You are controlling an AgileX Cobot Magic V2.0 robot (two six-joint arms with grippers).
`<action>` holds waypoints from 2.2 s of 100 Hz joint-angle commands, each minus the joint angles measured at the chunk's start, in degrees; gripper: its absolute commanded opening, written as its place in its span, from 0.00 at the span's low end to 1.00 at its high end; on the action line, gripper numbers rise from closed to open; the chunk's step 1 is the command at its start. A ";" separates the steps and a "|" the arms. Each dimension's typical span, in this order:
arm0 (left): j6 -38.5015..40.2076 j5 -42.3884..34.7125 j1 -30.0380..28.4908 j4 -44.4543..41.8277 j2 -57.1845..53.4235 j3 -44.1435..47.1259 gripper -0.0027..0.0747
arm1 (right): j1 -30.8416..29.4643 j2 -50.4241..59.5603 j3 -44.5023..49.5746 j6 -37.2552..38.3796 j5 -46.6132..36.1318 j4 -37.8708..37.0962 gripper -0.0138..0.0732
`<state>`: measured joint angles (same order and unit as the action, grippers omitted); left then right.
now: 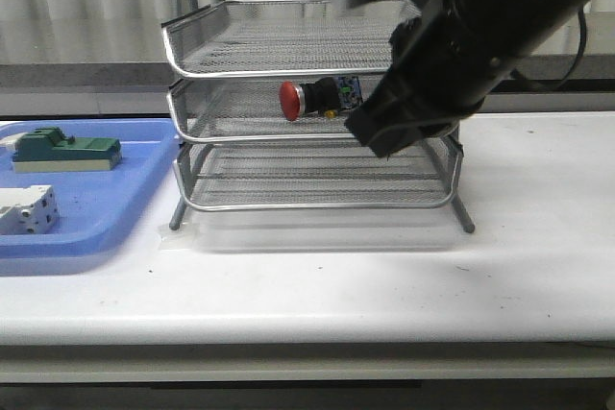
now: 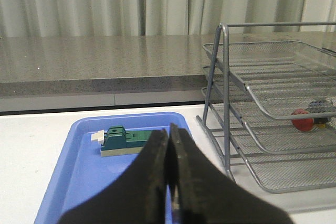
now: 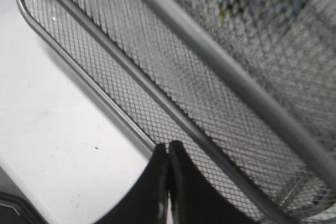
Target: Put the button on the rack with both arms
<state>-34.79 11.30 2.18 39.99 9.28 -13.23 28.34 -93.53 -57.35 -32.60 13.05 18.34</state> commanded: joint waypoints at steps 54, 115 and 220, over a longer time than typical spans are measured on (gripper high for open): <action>0.36 -3.53 -0.22 0.92 0.54 -1.62 0.01 | -19.76 26.59 7.39 5.62 6.53 1.00 0.09; 0.36 -3.53 -0.22 0.92 0.54 -1.62 0.01 | -21.63 63.73 32.68 6.71 1.75 4.10 0.09; 0.36 -3.53 -0.22 0.92 0.54 -1.62 0.01 | -21.63 73.78 35.71 6.71 3.73 4.10 0.09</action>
<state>-34.79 11.30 2.18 39.99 9.28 -13.23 7.09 -19.37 -20.40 -25.82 20.59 21.42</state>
